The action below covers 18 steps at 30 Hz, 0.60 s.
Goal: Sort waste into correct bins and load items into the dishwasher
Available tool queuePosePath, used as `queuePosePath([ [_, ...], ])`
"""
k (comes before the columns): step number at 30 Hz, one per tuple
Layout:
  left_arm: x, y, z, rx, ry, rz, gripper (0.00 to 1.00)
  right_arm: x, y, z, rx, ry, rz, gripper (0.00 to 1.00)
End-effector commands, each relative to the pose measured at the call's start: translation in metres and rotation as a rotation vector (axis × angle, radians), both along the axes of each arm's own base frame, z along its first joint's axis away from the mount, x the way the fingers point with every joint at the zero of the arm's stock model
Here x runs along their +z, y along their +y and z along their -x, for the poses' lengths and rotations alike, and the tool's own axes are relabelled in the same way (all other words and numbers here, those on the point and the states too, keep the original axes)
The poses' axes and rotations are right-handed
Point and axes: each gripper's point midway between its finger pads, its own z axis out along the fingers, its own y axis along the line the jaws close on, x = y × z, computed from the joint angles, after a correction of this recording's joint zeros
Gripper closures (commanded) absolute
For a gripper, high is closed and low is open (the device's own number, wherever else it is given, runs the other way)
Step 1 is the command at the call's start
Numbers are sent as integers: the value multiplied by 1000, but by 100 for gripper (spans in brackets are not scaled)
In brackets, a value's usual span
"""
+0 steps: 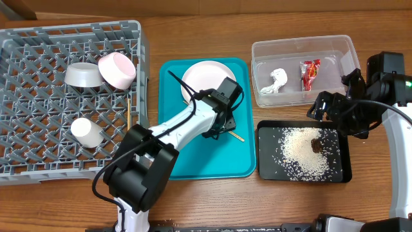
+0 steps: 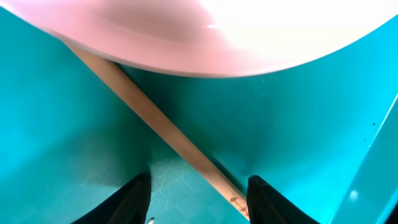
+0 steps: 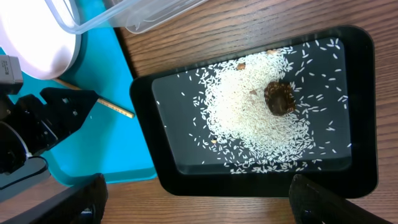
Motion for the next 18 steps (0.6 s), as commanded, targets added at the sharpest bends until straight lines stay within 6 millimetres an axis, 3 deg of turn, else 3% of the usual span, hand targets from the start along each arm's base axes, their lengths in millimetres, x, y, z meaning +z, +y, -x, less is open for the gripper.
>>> queuePosePath([
  [1,-5,7,-3,15,-24,-59,48,8,1,-3,-3,-29,-4,5],
  [13,-12,22,9,16,26,-129,54,8,1,-3,-3,-26,-5,5],
  [18,-13,32,21,15,74,-173,76,8,1,-2,-3,-25,-5,5],
])
